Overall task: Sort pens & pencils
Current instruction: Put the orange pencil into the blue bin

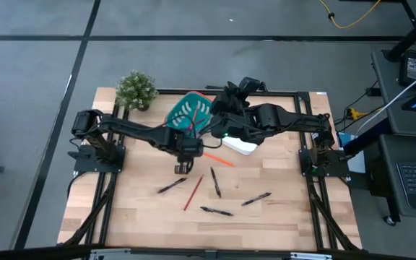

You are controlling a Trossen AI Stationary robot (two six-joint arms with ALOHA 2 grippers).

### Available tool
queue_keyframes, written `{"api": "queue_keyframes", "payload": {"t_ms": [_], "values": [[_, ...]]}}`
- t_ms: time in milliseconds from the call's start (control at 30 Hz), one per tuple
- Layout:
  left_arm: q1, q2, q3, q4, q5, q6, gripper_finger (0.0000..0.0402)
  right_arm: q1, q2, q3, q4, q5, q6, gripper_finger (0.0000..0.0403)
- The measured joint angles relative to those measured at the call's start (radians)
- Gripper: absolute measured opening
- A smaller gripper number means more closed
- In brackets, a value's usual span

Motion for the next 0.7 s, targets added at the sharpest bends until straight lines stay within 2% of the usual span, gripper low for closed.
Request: {"api": "queue_keyframes", "payload": {"t_ms": [167, 233, 467, 700], "values": [[0.012, 0.035, 0.002, 0.129, 0.031, 0.141, 0.0066, 0.000, -0.037, -0.001, 0.052, -0.004, -0.044, 0.0090], [0.017, 0.056, 0.000, 0.127, 0.055, 0.174, 0.0067, 0.000, -0.053, 0.001, 0.076, -0.003, -0.053, 0.0090], [0.027, 0.187, 0.014, 0.257, 0.060, 0.310, 0.0068, -0.011, -0.104, 0.001, 0.186, -0.030, -0.110, 0.0090], [0.072, 0.268, 0.098, 0.265, 0.061, 0.377, 0.0069, -0.023, -0.110, 0.000, 0.218, -0.109, -0.148, 0.0090]]}}
